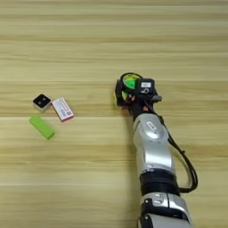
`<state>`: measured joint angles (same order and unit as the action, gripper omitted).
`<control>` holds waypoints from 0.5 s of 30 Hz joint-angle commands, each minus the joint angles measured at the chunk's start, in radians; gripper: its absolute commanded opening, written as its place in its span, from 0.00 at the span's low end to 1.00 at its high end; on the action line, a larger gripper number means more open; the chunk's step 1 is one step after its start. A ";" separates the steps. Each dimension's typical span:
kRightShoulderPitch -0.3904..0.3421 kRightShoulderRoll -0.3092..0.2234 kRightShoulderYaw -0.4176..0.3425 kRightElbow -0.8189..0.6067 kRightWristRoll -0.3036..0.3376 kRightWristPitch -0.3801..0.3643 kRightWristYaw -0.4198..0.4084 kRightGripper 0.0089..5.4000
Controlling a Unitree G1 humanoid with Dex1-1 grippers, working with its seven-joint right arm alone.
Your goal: Move the objects on the table
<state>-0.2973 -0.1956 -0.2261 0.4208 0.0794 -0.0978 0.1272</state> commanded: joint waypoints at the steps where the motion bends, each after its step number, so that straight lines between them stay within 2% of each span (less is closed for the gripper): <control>1: -0.033 -0.019 0.023 -0.160 -0.008 -0.006 -0.005 0.75; 6: -0.025 0.016 0.085 -0.251 -0.015 0.048 0.009 0.75; 15: -0.007 0.089 0.190 -0.280 -0.020 0.097 0.043 0.75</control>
<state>-0.2573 -0.1104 -0.0555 0.1935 0.0637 0.0112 0.1653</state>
